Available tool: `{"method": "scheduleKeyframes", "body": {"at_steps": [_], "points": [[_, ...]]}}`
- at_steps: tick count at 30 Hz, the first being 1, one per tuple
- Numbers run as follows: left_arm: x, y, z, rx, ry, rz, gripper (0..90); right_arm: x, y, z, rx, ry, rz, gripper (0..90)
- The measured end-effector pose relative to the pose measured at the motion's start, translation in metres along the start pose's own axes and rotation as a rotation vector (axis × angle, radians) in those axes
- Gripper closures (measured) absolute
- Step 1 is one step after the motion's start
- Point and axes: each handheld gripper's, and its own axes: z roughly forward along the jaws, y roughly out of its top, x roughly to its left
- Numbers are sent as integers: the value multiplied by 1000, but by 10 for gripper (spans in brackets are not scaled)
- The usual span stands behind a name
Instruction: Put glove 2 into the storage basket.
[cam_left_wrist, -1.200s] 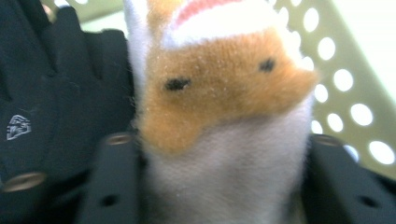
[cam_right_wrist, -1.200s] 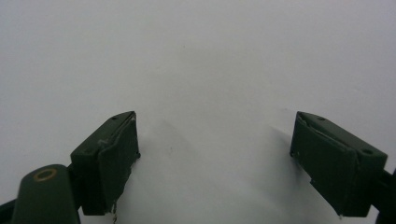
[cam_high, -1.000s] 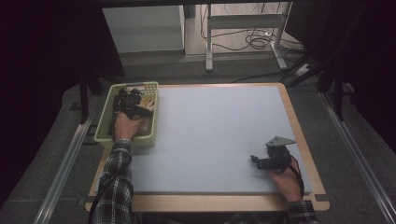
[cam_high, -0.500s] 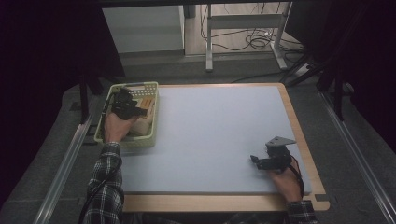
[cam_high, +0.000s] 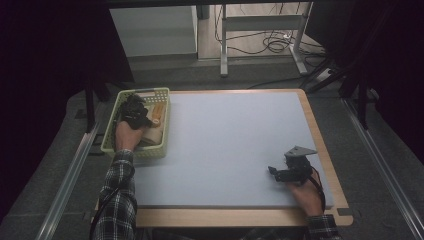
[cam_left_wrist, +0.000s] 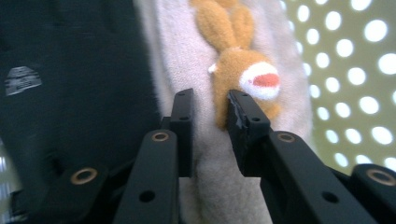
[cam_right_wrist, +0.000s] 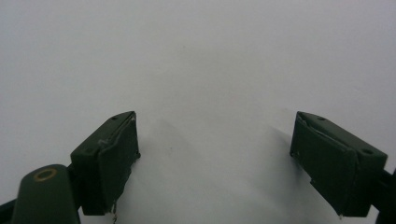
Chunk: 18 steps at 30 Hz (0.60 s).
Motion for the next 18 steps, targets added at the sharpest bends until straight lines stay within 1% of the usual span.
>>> {"method": "scheduleKeyframes", "body": {"at_steps": [3,4,5,7,8,9,10,11,12,13,14,15,17,18], "points": [[-7,1,8,18,-17,13,755,0,0,0,0,0,0,149],[-7,1,8,19,-13,18,755,0,0,0,0,0,0,149],[-6,1,7,15,-17,13,754,0,0,0,0,0,0,149],[-3,0,4,7,-17,16,732,0,0,0,0,0,0,149],[-1,0,2,-4,-12,16,704,0,0,0,0,0,0,149],[2,-2,-3,-28,-3,14,642,0,0,0,0,0,0,149],[2,-2,-3,-28,-3,14,606,0,0,0,0,0,0,149],[4,-4,-7,-57,9,16,571,0,0,0,0,0,-1,149],[4,-4,-7,-57,9,16,533,0,0,0,0,0,-1,149],[5,-5,-9,-69,15,16,533,0,0,0,0,0,0,149],[6,-6,-11,-78,16,16,515,0,0,0,0,0,0,149],[7,-7,-13,-95,17,17,464,0,0,0,0,0,0,149],[8,-8,-15,-101,18,17,450,0,0,0,0,0,0,149],[9,-9,-16,-108,19,17,428,0,0,0,1,0,0,149]]}}
